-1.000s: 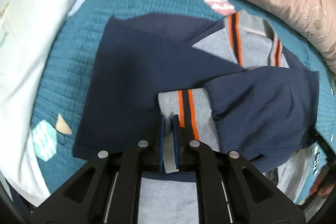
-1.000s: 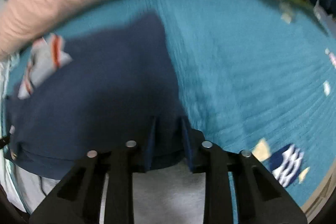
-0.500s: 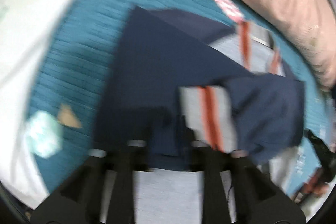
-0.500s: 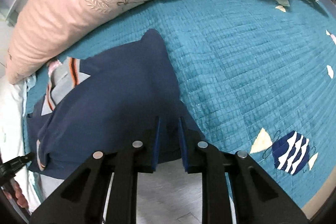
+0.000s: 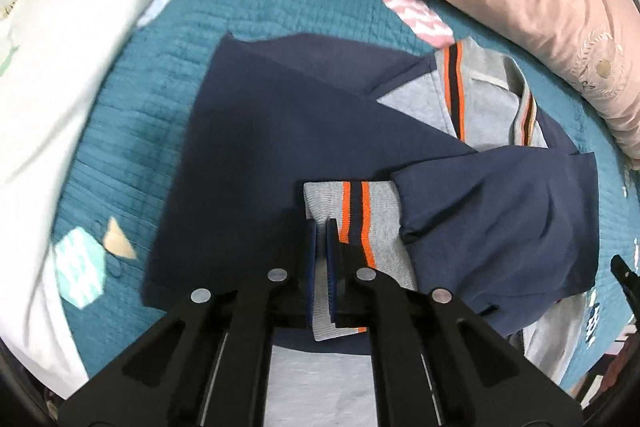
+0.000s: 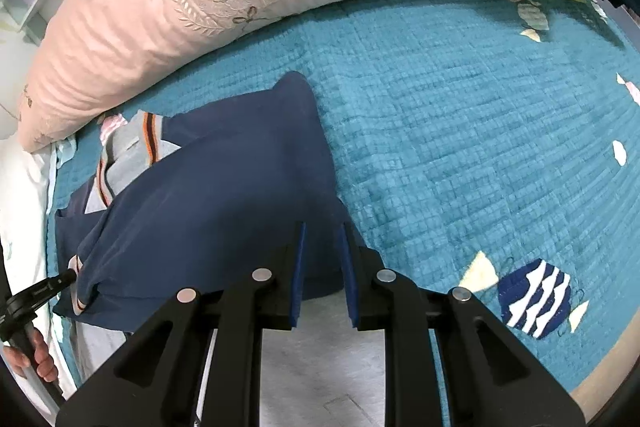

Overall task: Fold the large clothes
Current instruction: 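Hold the orange-striped grey cuff with the left tool while the right tool pinches navy sleeve fabric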

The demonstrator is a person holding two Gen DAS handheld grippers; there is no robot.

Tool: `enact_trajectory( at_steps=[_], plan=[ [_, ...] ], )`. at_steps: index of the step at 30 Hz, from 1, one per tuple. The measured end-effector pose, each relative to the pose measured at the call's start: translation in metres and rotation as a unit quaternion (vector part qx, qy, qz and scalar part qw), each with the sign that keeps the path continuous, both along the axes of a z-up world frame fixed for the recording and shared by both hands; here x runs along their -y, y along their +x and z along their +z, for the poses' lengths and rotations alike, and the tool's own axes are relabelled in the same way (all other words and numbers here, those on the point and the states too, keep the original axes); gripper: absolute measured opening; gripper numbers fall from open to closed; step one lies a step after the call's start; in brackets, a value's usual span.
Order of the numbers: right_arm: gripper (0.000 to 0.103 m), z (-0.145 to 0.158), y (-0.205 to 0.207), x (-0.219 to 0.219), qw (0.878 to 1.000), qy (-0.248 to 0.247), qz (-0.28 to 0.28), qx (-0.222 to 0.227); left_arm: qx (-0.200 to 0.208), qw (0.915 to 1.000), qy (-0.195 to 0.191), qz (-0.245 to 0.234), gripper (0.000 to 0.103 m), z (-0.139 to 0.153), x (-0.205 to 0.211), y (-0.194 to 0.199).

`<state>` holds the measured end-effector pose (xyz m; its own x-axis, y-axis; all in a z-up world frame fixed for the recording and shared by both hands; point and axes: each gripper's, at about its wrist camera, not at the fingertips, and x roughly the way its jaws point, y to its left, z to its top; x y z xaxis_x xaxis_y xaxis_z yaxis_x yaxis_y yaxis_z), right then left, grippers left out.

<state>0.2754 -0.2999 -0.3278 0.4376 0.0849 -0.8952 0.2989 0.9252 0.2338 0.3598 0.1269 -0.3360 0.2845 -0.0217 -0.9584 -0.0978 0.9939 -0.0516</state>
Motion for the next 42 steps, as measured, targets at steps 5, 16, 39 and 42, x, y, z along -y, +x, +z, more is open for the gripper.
enact_trajectory(
  at_steps=[5, 16, 39, 42],
  plan=[
    [0.016, -0.009, 0.007, -0.008, 1.0, -0.006, 0.01, -0.006, -0.007, 0.9998, 0.02, -0.003, 0.004, -0.002, -0.007, 0.001],
    [0.015, -0.033, 0.009, -0.009, 0.999, -0.006, 0.014, -0.033, 0.028, 0.9978, 0.056, -0.024, 0.05, 0.024, 0.008, -0.016],
    [0.0, -0.072, 0.007, -0.003, 0.996, 0.03, 0.048, -0.074, -0.028, 0.997, -0.021, -0.069, 0.008, -0.039, 0.056, -0.003],
    [0.0, -0.067, 0.013, -0.01, 0.995, 0.006, 0.06, -0.086, -0.033, 0.9962, 0.021, -0.077, 0.007, -0.04, 0.073, 0.0]
  ],
)
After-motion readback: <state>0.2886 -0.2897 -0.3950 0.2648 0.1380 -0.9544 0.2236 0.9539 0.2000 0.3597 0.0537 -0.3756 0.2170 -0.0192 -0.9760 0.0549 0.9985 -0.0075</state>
